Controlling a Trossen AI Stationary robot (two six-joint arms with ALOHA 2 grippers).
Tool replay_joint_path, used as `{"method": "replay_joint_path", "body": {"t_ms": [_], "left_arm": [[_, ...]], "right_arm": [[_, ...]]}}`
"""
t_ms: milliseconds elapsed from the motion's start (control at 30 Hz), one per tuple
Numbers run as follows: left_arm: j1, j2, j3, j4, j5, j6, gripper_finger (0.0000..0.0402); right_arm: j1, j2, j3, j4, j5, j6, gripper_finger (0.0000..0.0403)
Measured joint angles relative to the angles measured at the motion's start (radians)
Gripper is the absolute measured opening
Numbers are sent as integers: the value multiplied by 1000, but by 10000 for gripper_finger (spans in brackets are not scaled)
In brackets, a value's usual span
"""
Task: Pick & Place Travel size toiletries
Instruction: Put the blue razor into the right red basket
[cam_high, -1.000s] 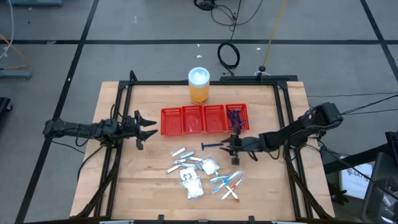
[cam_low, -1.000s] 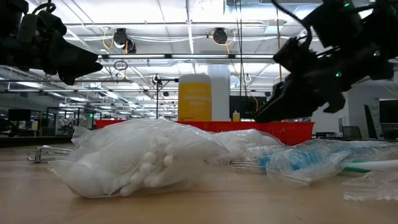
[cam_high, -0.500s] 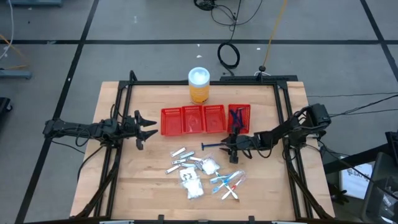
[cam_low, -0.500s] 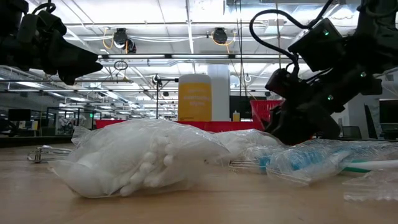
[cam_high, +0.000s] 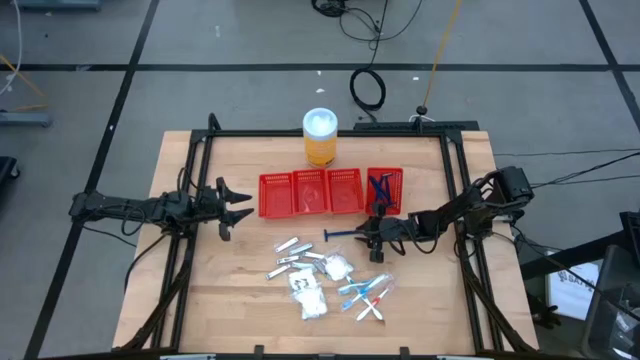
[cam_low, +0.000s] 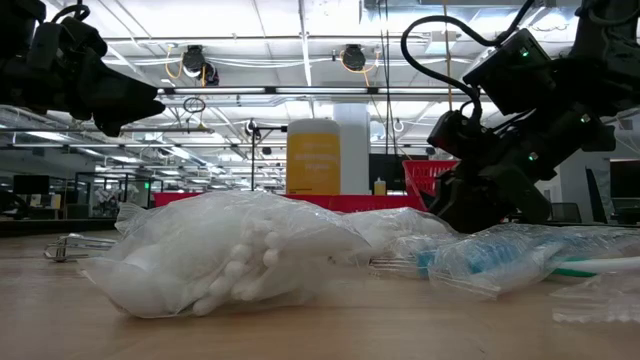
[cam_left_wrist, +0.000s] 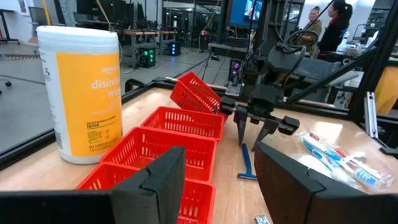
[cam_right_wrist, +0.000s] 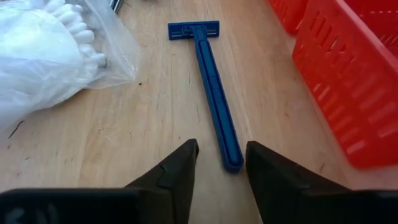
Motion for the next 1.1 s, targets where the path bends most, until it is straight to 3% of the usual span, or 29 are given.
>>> {"method": "replay_joint_path", "body": {"t_ms": [500, 733, 1100], "left_arm": [[0, 0, 0, 0, 0, 0, 186], [0, 0, 0, 0, 0, 0, 186], [0, 0, 0, 0, 0, 0, 186]], "right_arm": [[0, 0, 0, -33, -24, -39, 20], [0, -15, 0, -37, -27, -38, 26], [36, -178, -3, -55, -81, -31, 19]]}}
